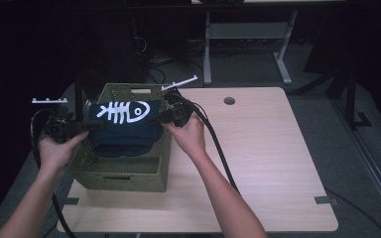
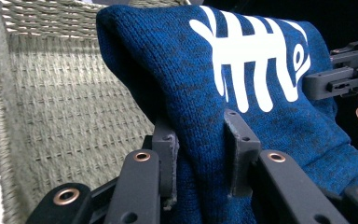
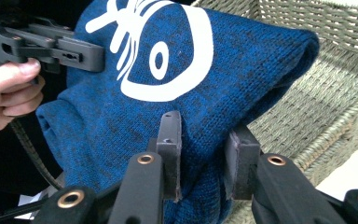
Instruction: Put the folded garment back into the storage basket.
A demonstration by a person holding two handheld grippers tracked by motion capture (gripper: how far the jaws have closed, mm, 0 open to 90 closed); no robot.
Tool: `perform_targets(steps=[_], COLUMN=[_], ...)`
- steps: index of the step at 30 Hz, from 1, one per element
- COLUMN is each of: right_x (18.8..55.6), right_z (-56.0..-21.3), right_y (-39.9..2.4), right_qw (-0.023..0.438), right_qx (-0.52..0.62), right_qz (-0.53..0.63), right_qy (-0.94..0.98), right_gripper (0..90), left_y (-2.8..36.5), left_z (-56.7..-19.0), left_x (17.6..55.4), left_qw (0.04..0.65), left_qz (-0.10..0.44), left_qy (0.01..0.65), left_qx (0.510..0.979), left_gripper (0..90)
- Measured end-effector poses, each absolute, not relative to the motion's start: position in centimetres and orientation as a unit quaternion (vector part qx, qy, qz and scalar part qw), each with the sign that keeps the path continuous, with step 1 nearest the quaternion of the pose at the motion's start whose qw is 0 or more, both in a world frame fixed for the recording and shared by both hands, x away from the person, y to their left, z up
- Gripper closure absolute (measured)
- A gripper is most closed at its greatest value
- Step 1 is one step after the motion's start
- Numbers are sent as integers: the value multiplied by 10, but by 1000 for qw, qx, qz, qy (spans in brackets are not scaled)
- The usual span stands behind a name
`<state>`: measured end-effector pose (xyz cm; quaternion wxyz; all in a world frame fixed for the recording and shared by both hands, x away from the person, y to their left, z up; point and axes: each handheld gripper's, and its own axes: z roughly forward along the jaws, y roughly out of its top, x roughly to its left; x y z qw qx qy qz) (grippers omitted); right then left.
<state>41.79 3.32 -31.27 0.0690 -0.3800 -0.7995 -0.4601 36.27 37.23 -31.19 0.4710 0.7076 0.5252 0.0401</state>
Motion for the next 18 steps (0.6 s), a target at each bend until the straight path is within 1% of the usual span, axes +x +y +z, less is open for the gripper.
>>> perform_targets(steps=[6, 8, 18], right_x=[420, 421, 423], right_z=[-323, -326, -335], right_y=[45, 47, 53], right_qw=[70, 70, 68], right_qx=[-385, -387, -393], right_qz=[-453, -451, -447], right_qy=[-801, -801, -801], right_gripper=[713, 712, 711], left_y=[379, 379, 381], left_z=[-321, -324, -333], left_x=[365, 368, 372], left_qw=[464, 452, 436], left_qz=[39, 44, 44], left_qy=[535, 539, 546], left_qx=[704, 709, 714], left_gripper=[689, 684, 674])
